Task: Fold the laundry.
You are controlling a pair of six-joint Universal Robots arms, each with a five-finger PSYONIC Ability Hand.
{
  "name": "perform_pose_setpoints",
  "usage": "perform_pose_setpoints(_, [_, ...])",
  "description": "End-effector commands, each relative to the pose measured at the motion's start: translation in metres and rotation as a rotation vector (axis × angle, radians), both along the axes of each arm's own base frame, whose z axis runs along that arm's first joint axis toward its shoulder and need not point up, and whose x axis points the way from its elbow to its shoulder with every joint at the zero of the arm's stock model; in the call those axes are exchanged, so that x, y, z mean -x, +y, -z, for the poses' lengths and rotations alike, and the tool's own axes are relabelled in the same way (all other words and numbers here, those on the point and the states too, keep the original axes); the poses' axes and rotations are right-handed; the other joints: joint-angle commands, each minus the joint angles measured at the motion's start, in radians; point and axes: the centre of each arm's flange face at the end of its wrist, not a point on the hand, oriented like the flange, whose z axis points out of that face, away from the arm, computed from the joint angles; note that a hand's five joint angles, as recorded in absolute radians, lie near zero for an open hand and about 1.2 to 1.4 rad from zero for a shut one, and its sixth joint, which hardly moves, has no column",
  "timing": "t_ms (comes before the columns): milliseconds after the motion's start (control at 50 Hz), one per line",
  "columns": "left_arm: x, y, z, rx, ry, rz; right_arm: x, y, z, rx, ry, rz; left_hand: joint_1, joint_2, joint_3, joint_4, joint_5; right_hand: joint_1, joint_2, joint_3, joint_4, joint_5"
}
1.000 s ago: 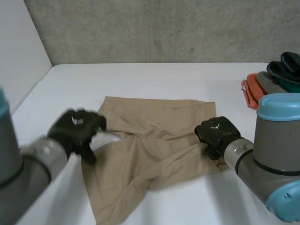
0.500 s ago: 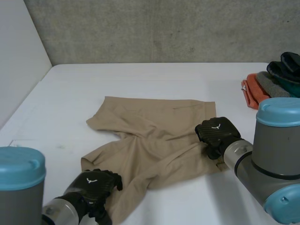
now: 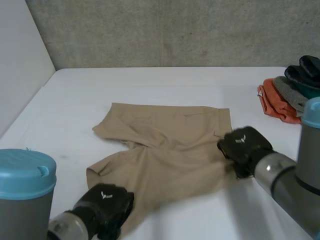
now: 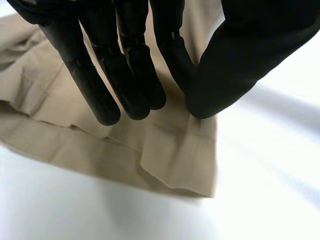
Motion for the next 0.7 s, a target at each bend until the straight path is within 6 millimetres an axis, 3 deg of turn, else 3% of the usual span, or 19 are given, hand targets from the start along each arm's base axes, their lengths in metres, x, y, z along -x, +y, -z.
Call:
perform_pose_setpoints(20, [-0.013, 0.032, -0.014, -0.065, -0.119, 0.149, 0.039, 0.057, 0.01, -0.185, 0.405, -0.202, 0.241, 0.203, 0.208, 0.199, 0.236, 0.276, 0.222, 0.204, 0.197, 0.209])
perform_pose_setpoints(60, [-0.015, 0.047, -0.021, -0.099, -0.127, 0.216, 0.046, 0.067, 0.006, -0.204, 0.453, -0.229, 0.241, 0.203, 0.208, 0.199, 0.236, 0.276, 0.222, 0.204, 0.197, 0.209])
perform_pose_setpoints(120, [-0.015, 0.055, -0.031, -0.097, -0.12, 0.265, 0.049, 0.06, -0.002, -0.145, 0.423, -0.193, 0.241, 0.203, 0.208, 0.199, 0.236, 0.276, 0.222, 0.204, 0.197, 0.209])
perform_pose_setpoints(220, [-0.004, 0.034, -0.035, 0.006, -0.069, 0.236, 0.045, 0.053, -0.002, -0.102, 0.369, -0.189, 0.241, 0.203, 0.208, 0.199, 0.236, 0.276, 0.222, 0.204, 0.197, 0.209])
perform_pose_setpoints(340, [0.022, -0.017, -0.043, 0.249, -0.003, 0.158, 0.027, 0.019, -0.008, 0.004, 0.163, -0.109, 0.241, 0.203, 0.208, 0.199, 0.236, 0.276, 0.222, 0.204, 0.197, 0.209])
perform_pose_setpoints(360, [0.032, -0.034, -0.045, 0.33, 0.02, 0.14, 0.023, 0.005, -0.004, 0.025, 0.128, -0.078, 0.241, 0.203, 0.208, 0.199, 0.236, 0.276, 0.222, 0.204, 0.197, 0.209])
perform_pose_setpoints(420, [0.046, -0.062, -0.05, 0.443, 0.046, 0.113, 0.018, -0.013, -0.003, 0.061, 0.094, -0.039, 0.241, 0.203, 0.208, 0.199, 0.236, 0.276, 0.222, 0.204, 0.197, 0.209])
perform_pose_setpoints(520, [0.078, -0.127, -0.053, 0.659, 0.072, 0.086, 0.012, -0.051, -0.002, 0.198, 0.079, 0.069, 0.241, 0.203, 0.208, 0.199, 0.236, 0.276, 0.222, 0.204, 0.197, 0.209])
perform_pose_setpoints(600, [0.089, -0.16, -0.055, 0.715, 0.086, 0.056, 0.005, -0.074, 0.006, 0.251, 0.088, 0.115, 0.241, 0.203, 0.208, 0.199, 0.236, 0.276, 0.222, 0.204, 0.197, 0.209])
perform_pose_setpoints(660, [0.096, -0.167, -0.058, 0.724, 0.1, 0.055, 0.0, -0.084, 0.015, 0.257, 0.096, 0.13, 0.241, 0.203, 0.208, 0.199, 0.236, 0.276, 0.222, 0.204, 0.197, 0.209])
perform_pose_setpoints(680, [0.099, -0.171, -0.063, 0.735, 0.119, 0.048, -0.003, -0.092, 0.021, 0.262, 0.095, 0.138, -0.137, -0.174, -0.17, -0.178, -0.142, 0.276, 0.222, 0.204, 0.197, 0.209])
perform_pose_setpoints(700, [0.1, -0.173, -0.066, 0.74, 0.129, 0.04, -0.004, -0.098, 0.023, 0.269, 0.092, 0.147, -0.361, -0.399, -0.394, -0.403, -0.367, 0.276, 0.222, 0.204, 0.197, 0.209])
